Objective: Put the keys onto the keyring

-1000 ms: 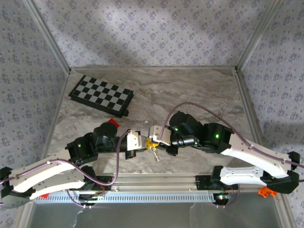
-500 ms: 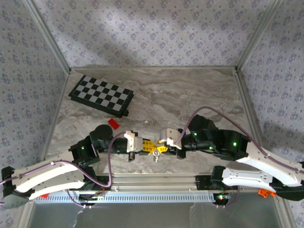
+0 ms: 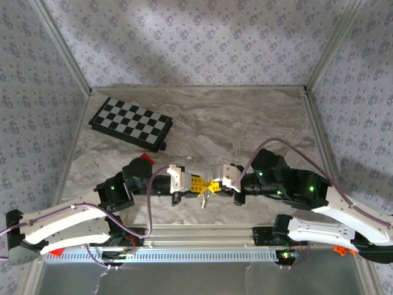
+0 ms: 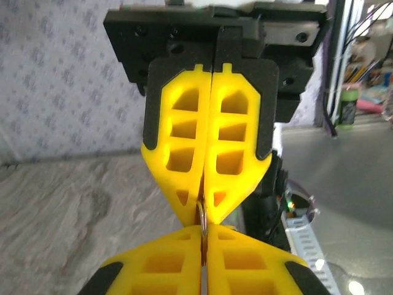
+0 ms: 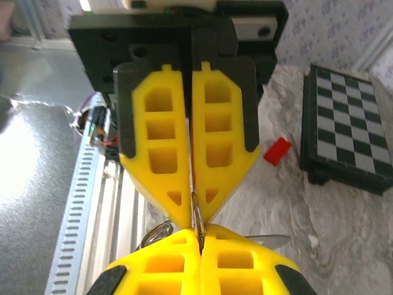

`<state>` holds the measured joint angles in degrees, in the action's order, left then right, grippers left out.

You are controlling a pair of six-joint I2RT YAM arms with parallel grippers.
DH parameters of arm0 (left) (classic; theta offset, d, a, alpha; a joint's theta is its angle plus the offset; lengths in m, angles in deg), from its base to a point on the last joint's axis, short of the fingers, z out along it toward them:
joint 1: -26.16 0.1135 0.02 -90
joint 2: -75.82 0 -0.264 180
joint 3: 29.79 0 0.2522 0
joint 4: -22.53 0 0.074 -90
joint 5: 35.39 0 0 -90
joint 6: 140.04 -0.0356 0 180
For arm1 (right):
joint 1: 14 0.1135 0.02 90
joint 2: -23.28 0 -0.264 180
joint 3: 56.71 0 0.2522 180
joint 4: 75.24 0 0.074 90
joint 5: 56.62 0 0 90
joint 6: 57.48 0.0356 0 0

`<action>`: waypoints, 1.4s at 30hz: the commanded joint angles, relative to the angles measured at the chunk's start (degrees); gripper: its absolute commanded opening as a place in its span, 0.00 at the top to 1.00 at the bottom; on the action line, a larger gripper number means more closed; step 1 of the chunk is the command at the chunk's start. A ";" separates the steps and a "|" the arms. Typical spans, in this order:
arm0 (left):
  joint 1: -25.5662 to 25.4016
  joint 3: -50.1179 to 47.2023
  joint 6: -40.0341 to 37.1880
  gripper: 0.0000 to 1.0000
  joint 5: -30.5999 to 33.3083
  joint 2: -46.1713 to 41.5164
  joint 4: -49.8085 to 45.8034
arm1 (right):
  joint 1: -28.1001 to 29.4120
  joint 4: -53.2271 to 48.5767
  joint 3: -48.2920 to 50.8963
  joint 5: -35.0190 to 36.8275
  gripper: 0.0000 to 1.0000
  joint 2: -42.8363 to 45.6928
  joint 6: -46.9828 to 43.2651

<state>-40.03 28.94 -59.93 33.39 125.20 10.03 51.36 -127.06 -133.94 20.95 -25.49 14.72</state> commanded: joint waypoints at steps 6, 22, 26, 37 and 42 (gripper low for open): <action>-1.21 7.70 -7.74 0.89 15.83 4.67 -11.83 | 0.44 -10.48 -7.16 4.55 1.00 -9.30 -1.85; -1.19 0.01 -1.79 1.00 0.21 -3.26 7.69 | -1.20 -0.40 -1.94 -5.74 0.76 -3.65 1.45; -1.21 -2.12 0.30 1.00 -2.03 -3.88 13.46 | -1.44 1.95 -0.50 -6.56 0.74 -1.80 1.79; -1.19 -2.79 1.70 1.00 -2.68 -3.77 14.68 | -1.99 3.43 0.67 -5.17 1.00 0.57 1.94; -1.21 2.16 -4.71 0.86 4.90 -2.09 -1.12 | -1.02 -0.49 -1.79 -1.10 1.00 -2.03 0.16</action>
<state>-40.99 26.53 -60.46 34.40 122.65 14.68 49.81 -125.25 -134.02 16.56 -25.67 16.16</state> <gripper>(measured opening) 0.118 0.061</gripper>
